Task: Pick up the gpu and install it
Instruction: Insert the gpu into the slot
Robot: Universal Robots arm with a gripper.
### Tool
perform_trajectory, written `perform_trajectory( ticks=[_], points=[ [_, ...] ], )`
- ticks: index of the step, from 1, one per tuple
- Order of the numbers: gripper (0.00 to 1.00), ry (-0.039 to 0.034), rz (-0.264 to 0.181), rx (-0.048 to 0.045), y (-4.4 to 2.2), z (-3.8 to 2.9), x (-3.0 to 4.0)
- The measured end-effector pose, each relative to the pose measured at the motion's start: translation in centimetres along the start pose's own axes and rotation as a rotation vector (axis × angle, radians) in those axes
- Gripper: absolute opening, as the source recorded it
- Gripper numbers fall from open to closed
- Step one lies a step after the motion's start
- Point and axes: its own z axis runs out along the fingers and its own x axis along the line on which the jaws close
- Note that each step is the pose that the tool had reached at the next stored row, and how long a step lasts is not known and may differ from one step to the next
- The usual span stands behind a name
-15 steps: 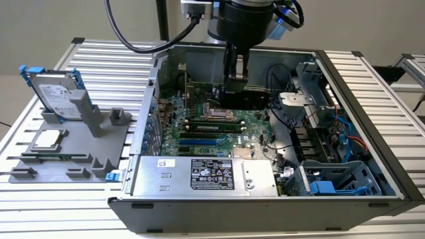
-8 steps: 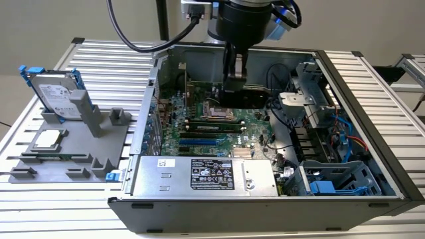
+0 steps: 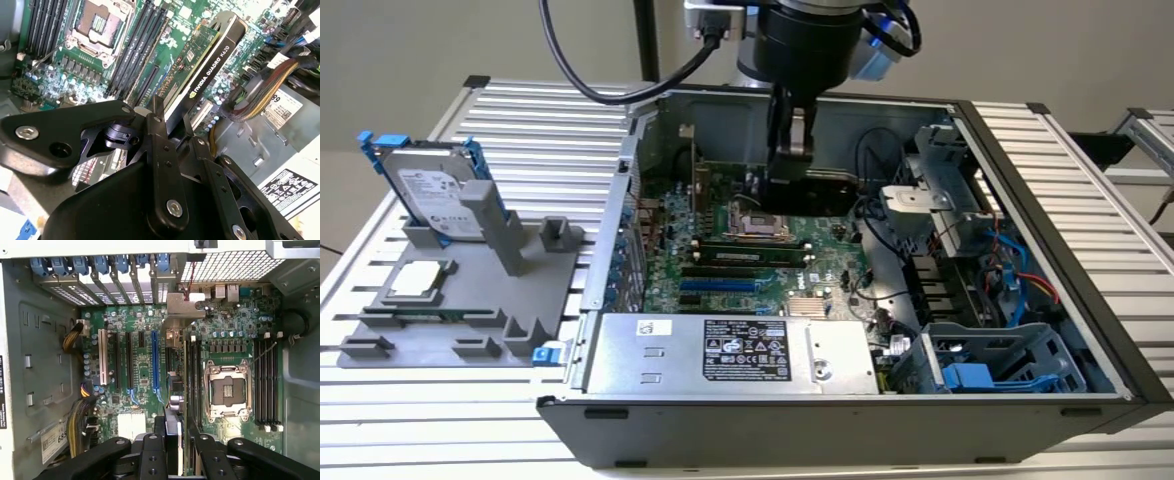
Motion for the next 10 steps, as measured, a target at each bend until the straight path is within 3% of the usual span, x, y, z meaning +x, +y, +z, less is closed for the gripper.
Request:
perform_trajectory(
  ticks=[10],
  points=[
    [0.0, 0.001, 0.0, 0.0, -0.01, 0.52, 0.01]
  ],
)
